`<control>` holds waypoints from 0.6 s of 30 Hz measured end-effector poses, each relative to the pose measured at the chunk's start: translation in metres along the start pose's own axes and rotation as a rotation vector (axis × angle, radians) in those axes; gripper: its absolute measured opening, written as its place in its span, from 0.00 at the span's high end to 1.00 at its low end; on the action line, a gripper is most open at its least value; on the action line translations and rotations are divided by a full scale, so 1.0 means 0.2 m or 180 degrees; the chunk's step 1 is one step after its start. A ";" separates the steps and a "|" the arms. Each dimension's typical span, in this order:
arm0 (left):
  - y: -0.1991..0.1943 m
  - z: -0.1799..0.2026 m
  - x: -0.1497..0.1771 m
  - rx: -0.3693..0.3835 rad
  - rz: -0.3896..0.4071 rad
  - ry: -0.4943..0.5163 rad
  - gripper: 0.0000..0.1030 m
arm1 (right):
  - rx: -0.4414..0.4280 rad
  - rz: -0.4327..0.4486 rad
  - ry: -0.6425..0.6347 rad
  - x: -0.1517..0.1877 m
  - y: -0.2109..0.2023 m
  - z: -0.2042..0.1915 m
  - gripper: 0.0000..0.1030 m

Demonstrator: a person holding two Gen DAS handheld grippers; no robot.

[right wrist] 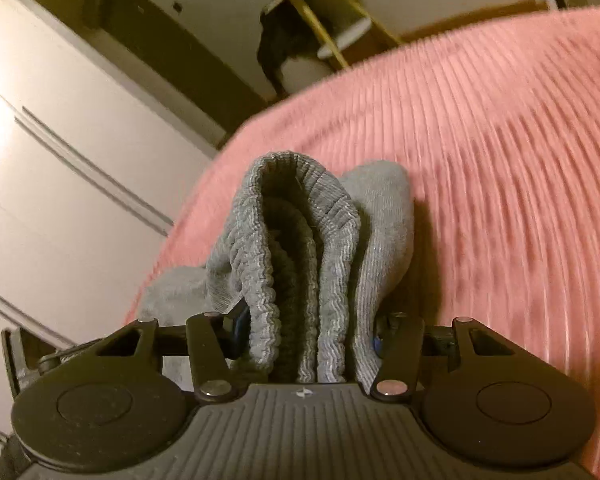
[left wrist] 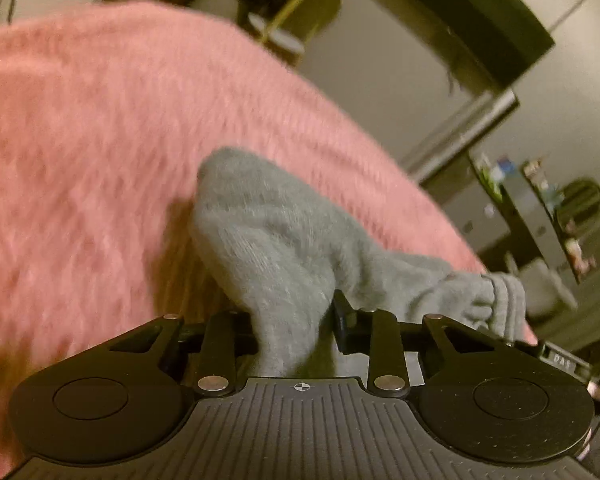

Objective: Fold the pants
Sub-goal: 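Open the right tool and release the folded sweatpants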

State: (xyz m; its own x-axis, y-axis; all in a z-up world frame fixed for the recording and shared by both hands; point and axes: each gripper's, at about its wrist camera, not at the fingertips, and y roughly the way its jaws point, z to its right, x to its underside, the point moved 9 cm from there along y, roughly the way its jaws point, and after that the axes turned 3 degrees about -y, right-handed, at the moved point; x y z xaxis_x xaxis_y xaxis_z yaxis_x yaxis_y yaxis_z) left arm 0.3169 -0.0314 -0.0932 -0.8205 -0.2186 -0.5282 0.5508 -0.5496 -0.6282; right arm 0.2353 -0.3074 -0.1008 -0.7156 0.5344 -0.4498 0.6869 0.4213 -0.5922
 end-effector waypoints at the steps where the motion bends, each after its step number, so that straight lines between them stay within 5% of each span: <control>1: 0.00 0.00 -0.05 -0.0158 0.0085 -0.0018 0.51 | 0.0055 0.0062 0.0039 -0.05 0.01 0.00 0.42; 2: -0.01 -0.01 -0.08 -0.0375 0.0183 -0.0026 0.27 | 0.0192 0.0113 0.0060 -0.09 0.02 0.03 0.32; 4: -0.06 0.00 -0.11 -0.0775 0.0417 0.0065 0.10 | 0.0582 0.0191 0.0172 -0.14 0.00 0.10 0.19; 6: -0.08 0.05 -0.08 -0.0754 0.0428 0.0257 0.09 | 0.1010 0.0329 0.0233 -0.14 -0.05 0.17 0.18; 11: -0.05 0.19 0.18 -0.0819 0.0426 0.0691 0.08 | 0.0787 0.0697 -0.0436 -0.02 -0.17 -0.04 0.42; 14: 0.05 0.23 0.38 -0.0929 0.0154 0.1004 0.08 | 0.1113 0.0870 -0.1051 0.07 -0.19 -0.13 0.59; 18: 0.10 0.22 0.50 -0.1145 0.0091 0.1117 0.06 | 0.1213 0.1092 -0.1431 0.12 -0.23 -0.20 0.62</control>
State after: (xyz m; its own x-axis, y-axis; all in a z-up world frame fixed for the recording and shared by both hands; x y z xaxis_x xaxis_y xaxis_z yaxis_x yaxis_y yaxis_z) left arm 0.2396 -0.1005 -0.1333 -0.7375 0.0888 -0.6694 0.6407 -0.2211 -0.7353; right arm 0.1922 -0.2851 -0.0582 -0.5050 0.2007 -0.8395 0.8506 -0.0492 -0.5235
